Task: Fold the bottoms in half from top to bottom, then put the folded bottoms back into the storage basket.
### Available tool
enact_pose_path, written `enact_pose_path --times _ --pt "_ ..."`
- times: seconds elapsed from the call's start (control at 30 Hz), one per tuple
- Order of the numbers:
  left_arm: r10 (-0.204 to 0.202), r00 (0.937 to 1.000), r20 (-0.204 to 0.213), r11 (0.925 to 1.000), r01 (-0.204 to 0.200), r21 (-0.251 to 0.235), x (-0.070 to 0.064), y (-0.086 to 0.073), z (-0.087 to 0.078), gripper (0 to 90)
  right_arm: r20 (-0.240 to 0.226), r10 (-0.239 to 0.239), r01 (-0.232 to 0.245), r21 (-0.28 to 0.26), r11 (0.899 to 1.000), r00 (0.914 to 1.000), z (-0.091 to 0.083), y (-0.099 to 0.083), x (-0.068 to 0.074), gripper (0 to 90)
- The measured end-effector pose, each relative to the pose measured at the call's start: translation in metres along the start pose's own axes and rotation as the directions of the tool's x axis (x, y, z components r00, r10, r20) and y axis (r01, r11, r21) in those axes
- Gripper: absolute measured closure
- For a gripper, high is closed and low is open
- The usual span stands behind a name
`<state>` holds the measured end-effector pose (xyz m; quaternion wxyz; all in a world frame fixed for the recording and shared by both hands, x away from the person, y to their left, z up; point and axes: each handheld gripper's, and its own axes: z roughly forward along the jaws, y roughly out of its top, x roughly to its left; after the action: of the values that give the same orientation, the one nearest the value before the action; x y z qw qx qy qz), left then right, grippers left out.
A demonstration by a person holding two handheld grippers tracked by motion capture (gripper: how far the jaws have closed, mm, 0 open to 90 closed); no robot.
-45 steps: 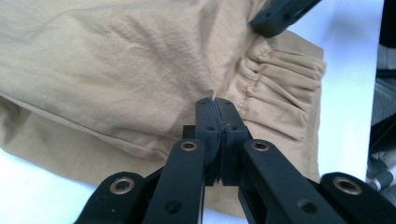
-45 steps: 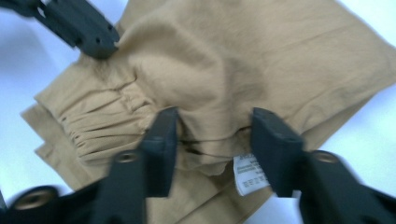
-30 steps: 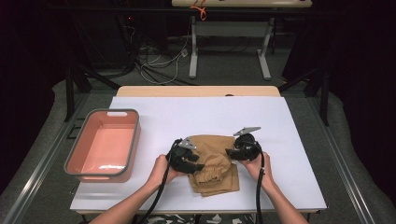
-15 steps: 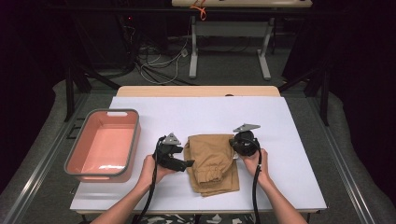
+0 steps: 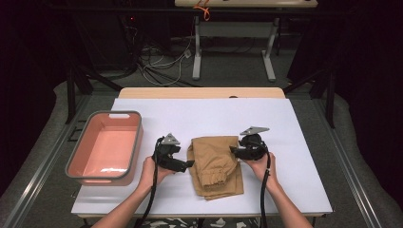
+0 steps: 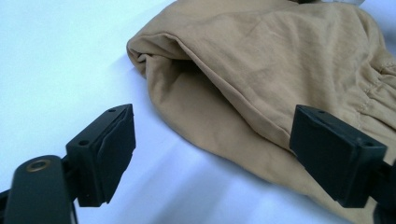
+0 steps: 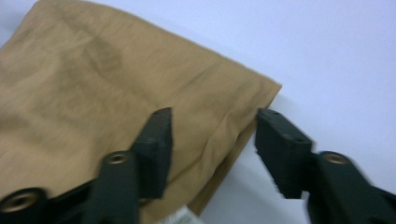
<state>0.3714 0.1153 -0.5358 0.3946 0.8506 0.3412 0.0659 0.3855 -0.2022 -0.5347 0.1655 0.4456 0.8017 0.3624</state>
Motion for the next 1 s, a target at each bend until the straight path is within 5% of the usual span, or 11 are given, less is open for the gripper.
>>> enact_pose_path --times 0.2,0.43,1.0 --pt "-0.004 0.9998 -0.017 1.0 0.004 -0.001 -0.001 0.001 0.003 7.4 -0.023 -0.002 0.002 0.015 1.0 0.9997 -0.013 -0.008 -0.003 25.7" --pt "-0.01 0.9993 -0.036 0.9999 0.01 0.005 -0.001 0.003 0.008 3.2 -0.044 0.006 -0.005 0.025 1.0 0.999 -0.017 -0.013 -0.004 19.1" --pt "-0.04 0.9983 -0.043 0.999 0.041 0.021 -0.006 0.014 0.018 0.0 -0.037 0.006 -0.005 0.035 0.999 0.9993 -0.016 -0.012 -0.002 16.1"
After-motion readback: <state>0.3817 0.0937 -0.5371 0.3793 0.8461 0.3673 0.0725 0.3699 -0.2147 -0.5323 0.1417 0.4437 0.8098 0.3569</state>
